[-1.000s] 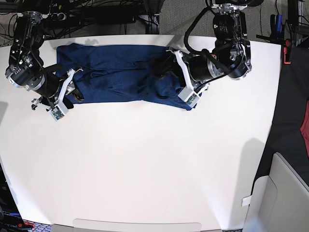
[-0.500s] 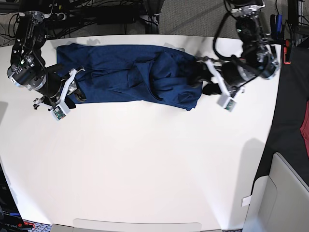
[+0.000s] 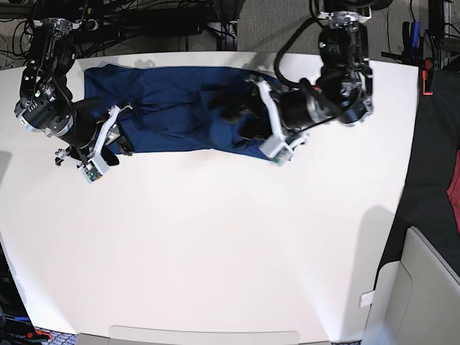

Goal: Fold the T-shirt properly
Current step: 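Fold the shirt end with the left gripper toward the right gripper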

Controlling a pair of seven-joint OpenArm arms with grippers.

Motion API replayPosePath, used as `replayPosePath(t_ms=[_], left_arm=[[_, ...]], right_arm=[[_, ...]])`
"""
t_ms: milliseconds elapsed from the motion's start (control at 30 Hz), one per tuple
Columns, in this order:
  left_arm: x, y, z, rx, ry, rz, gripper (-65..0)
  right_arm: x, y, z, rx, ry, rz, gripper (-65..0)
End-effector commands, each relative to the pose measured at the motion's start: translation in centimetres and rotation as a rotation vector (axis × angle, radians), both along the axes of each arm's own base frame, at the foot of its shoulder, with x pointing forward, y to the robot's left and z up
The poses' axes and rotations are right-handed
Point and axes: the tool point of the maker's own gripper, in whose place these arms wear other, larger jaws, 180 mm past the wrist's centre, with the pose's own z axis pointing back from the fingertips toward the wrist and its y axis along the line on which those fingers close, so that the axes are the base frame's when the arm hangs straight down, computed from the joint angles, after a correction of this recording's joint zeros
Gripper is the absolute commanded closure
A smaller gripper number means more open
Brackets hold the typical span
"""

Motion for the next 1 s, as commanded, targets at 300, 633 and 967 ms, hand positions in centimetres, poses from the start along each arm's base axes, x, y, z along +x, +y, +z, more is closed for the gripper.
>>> replayPosePath(t_ms=[300, 633, 967], left_arm=[[1.2, 2.3, 0.5, 0.016, -0.028, 0.047, -31.7], [2.5, 11.7, -0.2, 0.187, -0.052, 0.202, -31.6], [-0.2, 7.8, -3.2, 0.169, 0.053, 0.066, -31.4]], right_arm=[[0.2, -1.2, 1.0, -0.027, -0.034, 0.002, -23.8], [-1.0, -6.4, 1.0, -0.090, -0.018, -0.116, -23.8], [-1.5, -7.4, 0.9, -0.086, -0.011, -0.152, -23.8]])
